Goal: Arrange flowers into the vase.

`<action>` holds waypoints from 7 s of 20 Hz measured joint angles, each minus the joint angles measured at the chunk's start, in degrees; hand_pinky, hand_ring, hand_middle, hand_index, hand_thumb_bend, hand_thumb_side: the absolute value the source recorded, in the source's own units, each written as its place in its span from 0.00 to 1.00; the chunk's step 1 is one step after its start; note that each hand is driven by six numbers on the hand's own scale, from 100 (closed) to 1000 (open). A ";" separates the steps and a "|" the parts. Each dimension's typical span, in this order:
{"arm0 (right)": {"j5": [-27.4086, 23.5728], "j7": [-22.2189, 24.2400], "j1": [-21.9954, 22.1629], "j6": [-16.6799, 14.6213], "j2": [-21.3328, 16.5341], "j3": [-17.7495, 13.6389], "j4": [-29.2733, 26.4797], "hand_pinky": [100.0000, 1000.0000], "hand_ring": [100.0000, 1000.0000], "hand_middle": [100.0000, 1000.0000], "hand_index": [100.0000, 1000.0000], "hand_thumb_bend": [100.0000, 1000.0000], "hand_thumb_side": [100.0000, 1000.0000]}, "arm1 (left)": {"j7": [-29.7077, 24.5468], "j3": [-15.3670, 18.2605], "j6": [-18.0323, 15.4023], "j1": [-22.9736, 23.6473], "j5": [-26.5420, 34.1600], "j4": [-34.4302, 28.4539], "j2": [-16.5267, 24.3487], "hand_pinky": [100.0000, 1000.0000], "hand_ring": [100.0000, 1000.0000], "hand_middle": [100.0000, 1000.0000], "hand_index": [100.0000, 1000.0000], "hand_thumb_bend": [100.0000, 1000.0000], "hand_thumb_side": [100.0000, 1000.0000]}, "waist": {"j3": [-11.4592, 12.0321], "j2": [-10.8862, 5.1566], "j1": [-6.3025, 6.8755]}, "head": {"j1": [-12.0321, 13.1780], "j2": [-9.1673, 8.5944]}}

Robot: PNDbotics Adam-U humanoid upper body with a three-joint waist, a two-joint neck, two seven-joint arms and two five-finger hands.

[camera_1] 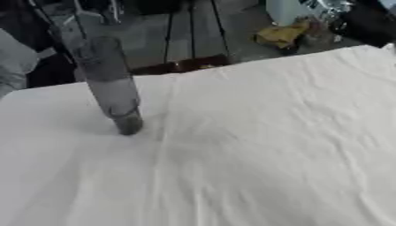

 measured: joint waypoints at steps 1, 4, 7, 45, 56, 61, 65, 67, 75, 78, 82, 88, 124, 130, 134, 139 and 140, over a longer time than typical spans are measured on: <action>0.00 -0.06 -0.26 -0.06 -0.03 0.06 -0.03 0.81 0.92 0.86 0.85 0.06 1.00 | 0.94 0.30 -0.86 -1.16 0.94 1.58 -0.58 0.00 0.00 0.00 0.00 0.00 0.50 | -0.38 0.31 0.20 | 0.31 -0.27; 0.00 -0.18 -0.46 -0.14 -0.03 0.29 -0.03 0.81 0.92 0.86 0.85 0.06 1.00 | 3.56 0.54 -3.45 -3.38 3.35 5.45 -1.49 0.00 0.00 0.00 0.00 0.00 0.50 | -0.55 0.51 0.53 | 0.84 -0.72; 0.00 -0.22 -0.68 -0.15 -0.03 0.30 -0.05 0.81 0.92 0.86 0.85 0.06 1.00 | 6.16 0.07 -6.04 -3.59 5.05 7.84 -1.49 0.00 0.00 0.00 0.00 0.00 0.50 | -0.58 0.52 0.53 | 1.04 -0.75; -0.05 -1.47 -5.22 -1.32 -1.57 0.65 -0.14 0.81 0.91 0.86 0.85 0.07 1.00 | 23.71 -1.71 -30.43 -9.38 3.37 17.25 -2.99 0.00 0.00 0.00 0.00 0.00 0.52 | -4.81 6.75 2.37 | 6.51 -9.30; 0.02 -1.56 -5.22 -1.44 -1.52 0.66 0.08 0.81 0.91 0.86 0.85 0.16 1.00 | 24.60 -1.72 -28.10 -8.57 1.89 19.32 -2.96 0.00 0.00 0.00 0.00 0.00 0.51 | -5.06 7.00 2.43 | 6.72 -9.30; 0.02 -1.61 -5.23 -1.52 -1.52 0.66 0.09 0.81 0.91 0.86 0.85 0.16 1.00 | 24.62 -1.72 -27.58 -8.54 1.55 19.32 -2.93 0.00 0.00 0.00 0.00 0.00 0.51 | -5.02 7.00 2.49 | 6.72 -9.29; 0.02 -1.64 -5.23 -1.53 -1.51 0.65 0.10 0.81 0.91 0.86 0.85 0.17 1.00 | 24.75 -1.73 -27.21 -8.35 1.51 19.49 -2.93 0.00 0.00 0.00 0.00 0.00 0.51 | -5.06 7.02 2.49 | 6.76 -9.29; 0.02 -1.77 -5.23 -1.58 -1.51 0.65 0.10 0.81 0.91 0.86 0.85 0.17 1.00 | 24.90 -1.74 -26.72 -8.03 1.50 20.17 -2.93 0.00 0.00 0.00 0.00 0.00 0.51 | -5.11 7.07 2.49 | 6.80 -9.29; 0.02 -2.13 -4.71 -1.42 -1.00 0.63 0.41 0.81 0.91 0.86 0.85 0.18 1.00 | 24.98 -2.40 -25.62 -6.55 0.16 22.82 -3.43 0.00 0.00 0.00 0.00 0.00 0.51 | -5.62 6.12 2.22 | 7.28 -8.78; 0.02 -2.30 -4.62 -1.40 -1.00 0.61 0.45 0.81 0.91 0.86 0.84 0.18 1.00 | 24.92 -2.46 -25.56 -6.46 -0.52 23.47 -3.50 0.00 0.00 0.00 0.00 0.00 0.51 | -5.82 6.08 2.22 | 7.31 -8.73; 0.02 -2.47 -4.48 -1.30 -1.00 0.54 0.46 0.80 0.90 0.85 0.84 0.18 1.00 | 24.79 -2.48 -25.69 -6.41 -0.76 23.95 -3.65 0.00 0.00 0.00 0.00 0.00 0.51 | -5.84 6.08 2.23 | 7.48 -8.73; 0.02 -2.52 -4.16 -1.25 -1.00 0.26 0.46 0.80 0.90 0.85 0.84 0.19 1.00 | 24.58 -2.80 -25.90 -6.39 -1.00 25.25 -3.99 0.00 0.00 0.00 0.00 0.00 0.51 | -6.00 6.08 2.32 | 7.73 -8.73; -0.19 -4.29 -3.57 0.16 -0.86 -1.00 0.45 0.80 0.90 0.85 0.84 0.21 1.00 | 22.58 -3.15 -16.71 -5.45 -6.79 29.56 -4.46 0.15 0.23 0.26 0.12 0.00 0.75 | -6.25 6.08 2.53 | 7.48 -8.79; -0.20 -4.54 -3.15 0.25 -0.86 -1.16 0.45 0.80 0.90 0.85 0.84 0.21 1.00 | 21.86 -3.18 -14.34 -5.15 -8.72 29.88 -4.46 0.15 0.23 0.26 0.11 0.00 0.74 | -6.23 6.08 2.53 | 7.29 -8.79; -0.21 -4.72 -3.08 0.40 -0.85 -1.23 0.45 0.80 0.89 0.85 0.84 0.21 1.00 | 21.28 -3.37 -12.58 -4.93 -9.99 29.88 -4.46 0.15 0.24 0.26 0.11 0.00 0.72 | -6.14 6.07 2.53 | 7.20 -8.78; -0.27 -5.04 -2.62 0.70 -0.78 -1.54 0.43 0.80 0.89 0.85 0.83 0.21 1.00 | 19.79 -3.64 -10.35 -4.44 -11.76 29.91 -4.45 0.17 0.28 0.30 0.20 0.00 0.75 | -5.91 5.77 2.47 | 6.96 -8.77; -0.28 -5.08 -2.62 0.74 -0.63 -1.56 0.43 0.80 0.89 0.85 0.83 0.21 1.00 | 19.36 -3.72 -9.87 -4.41 -12.04 29.93 -4.45 0.17 0.29 0.30 0.20 0.00 0.75 | -5.89 5.70 2.44 | 6.91 -8.76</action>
